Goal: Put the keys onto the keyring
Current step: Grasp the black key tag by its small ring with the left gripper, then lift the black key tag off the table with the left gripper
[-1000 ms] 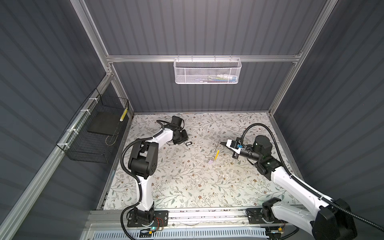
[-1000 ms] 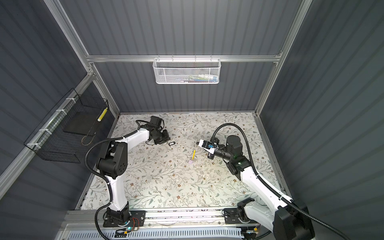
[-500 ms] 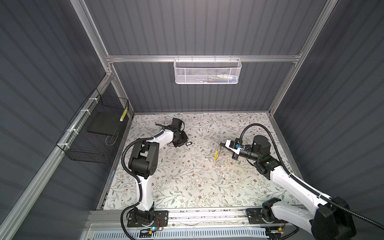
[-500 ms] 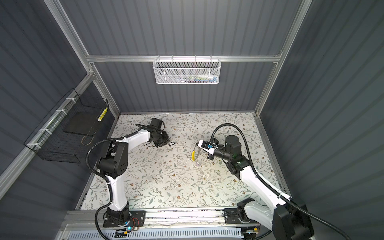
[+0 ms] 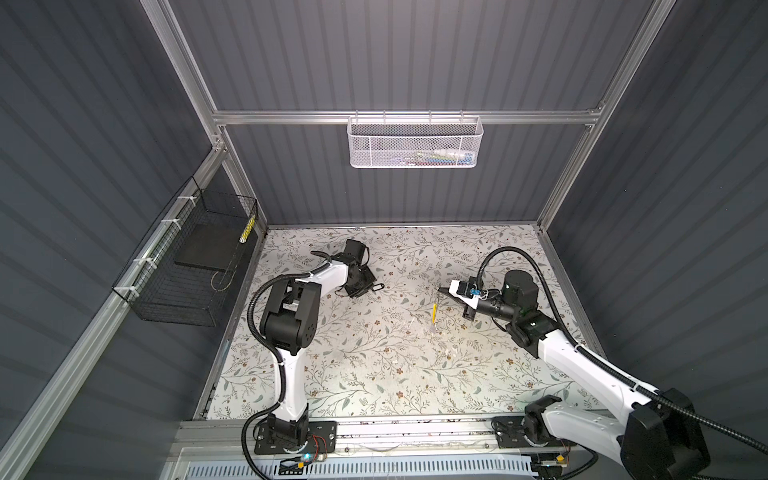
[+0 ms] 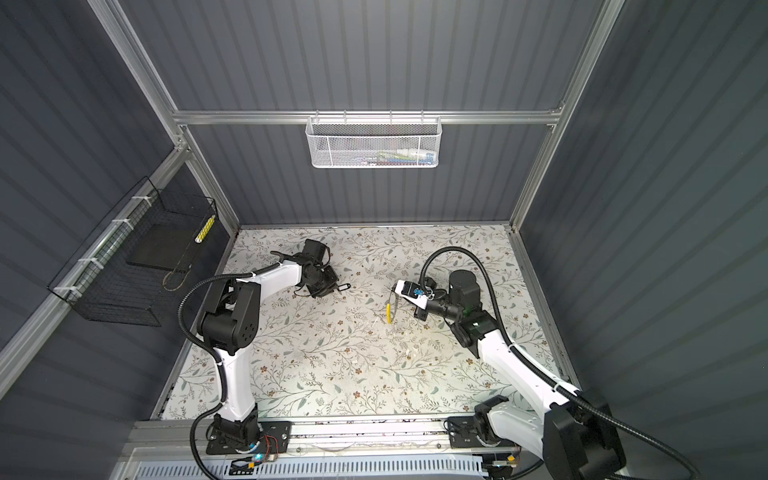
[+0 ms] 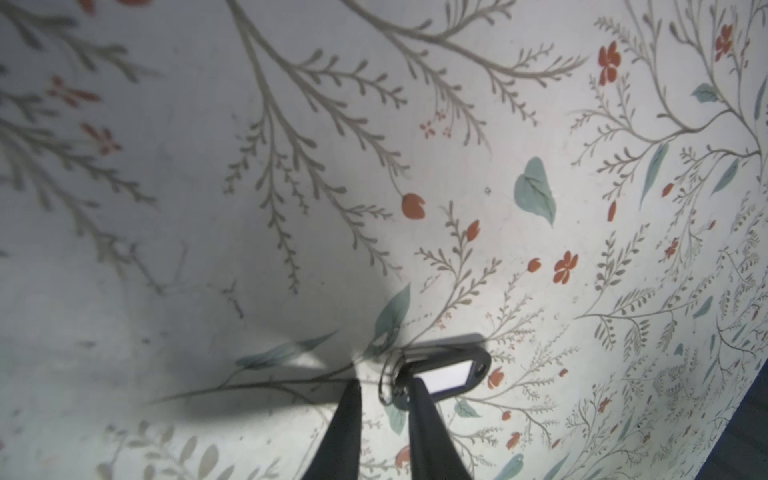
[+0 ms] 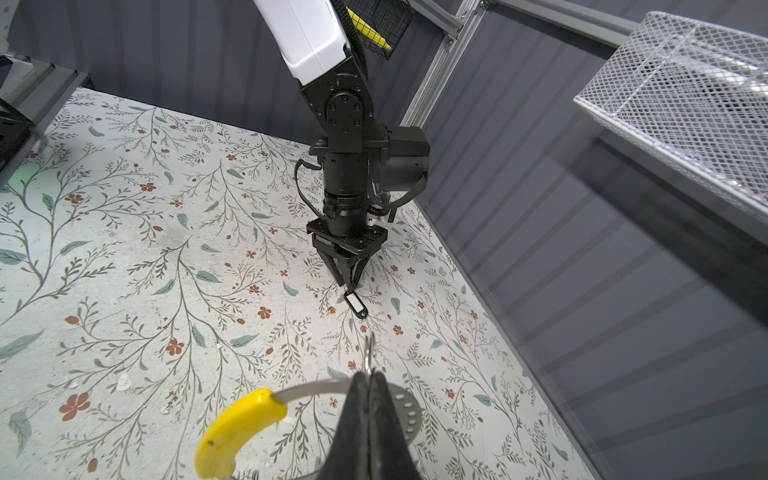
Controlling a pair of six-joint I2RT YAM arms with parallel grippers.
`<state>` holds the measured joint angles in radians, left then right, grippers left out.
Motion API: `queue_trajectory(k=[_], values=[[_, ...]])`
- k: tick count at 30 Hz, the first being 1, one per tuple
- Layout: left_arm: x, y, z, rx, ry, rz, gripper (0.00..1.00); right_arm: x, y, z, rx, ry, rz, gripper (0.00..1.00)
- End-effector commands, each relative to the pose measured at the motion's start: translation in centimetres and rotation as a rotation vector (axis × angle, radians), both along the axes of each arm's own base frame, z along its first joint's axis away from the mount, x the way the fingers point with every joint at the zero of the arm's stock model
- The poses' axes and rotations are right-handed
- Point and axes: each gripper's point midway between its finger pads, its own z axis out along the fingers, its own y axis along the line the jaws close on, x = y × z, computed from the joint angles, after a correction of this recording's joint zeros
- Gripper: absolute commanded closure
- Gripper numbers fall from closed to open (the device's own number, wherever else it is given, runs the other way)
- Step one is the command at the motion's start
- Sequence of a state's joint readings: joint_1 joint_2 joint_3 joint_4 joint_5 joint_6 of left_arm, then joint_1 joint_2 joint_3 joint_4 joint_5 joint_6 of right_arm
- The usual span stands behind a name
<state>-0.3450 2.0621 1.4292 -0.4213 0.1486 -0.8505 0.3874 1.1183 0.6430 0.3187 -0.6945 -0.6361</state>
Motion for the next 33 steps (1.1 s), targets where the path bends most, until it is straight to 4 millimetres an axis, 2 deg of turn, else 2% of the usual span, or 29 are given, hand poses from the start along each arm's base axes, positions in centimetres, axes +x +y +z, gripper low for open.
queue_trajectory(k=[1,12,15,17,19,22,27,29,33], values=[[-0.1,0.6,-1.2,0.014,0.021,0.016,0.82,0.5,0.3,0.9,0.011,-0.012,0.015,0.96],[0.1,0.7,-1.8,0.015,0.026,0.003,0.94,1.0,0.6,0.7,0.010,-0.002,0.021,0.96],[0.2,0.5,-1.4,0.009,0.011,-0.012,0.98,1.1,0.7,0.8,0.011,-0.006,0.021,0.96],[0.6,0.3,-0.5,0.003,-0.019,-0.031,0.99,1.2,0.7,0.8,0.011,-0.006,0.019,0.96],[1.4,0.0,1.2,-0.007,-0.091,-0.066,1.00,1.2,0.7,0.8,0.011,-0.006,0.019,0.96],[1.2,-0.4,2.5,-0.008,-0.169,-0.151,1.00,1.3,0.7,0.8,0.012,-0.007,0.017,0.96],[1.4,-2.8,6.3,-0.086,-0.365,-0.364,1.00,1.5,0.7,0.9,0.015,-0.015,0.016,0.96],[0.8,-4.3,8.1,-0.156,-0.455,-0.474,1.00,1.5,0.7,0.9,0.015,-0.015,0.017,0.96],[-0.5,-5.8,10.2,-0.210,-0.553,-0.636,1.00,1.5,0.8,1.0,0.019,-0.016,0.019,0.96]])
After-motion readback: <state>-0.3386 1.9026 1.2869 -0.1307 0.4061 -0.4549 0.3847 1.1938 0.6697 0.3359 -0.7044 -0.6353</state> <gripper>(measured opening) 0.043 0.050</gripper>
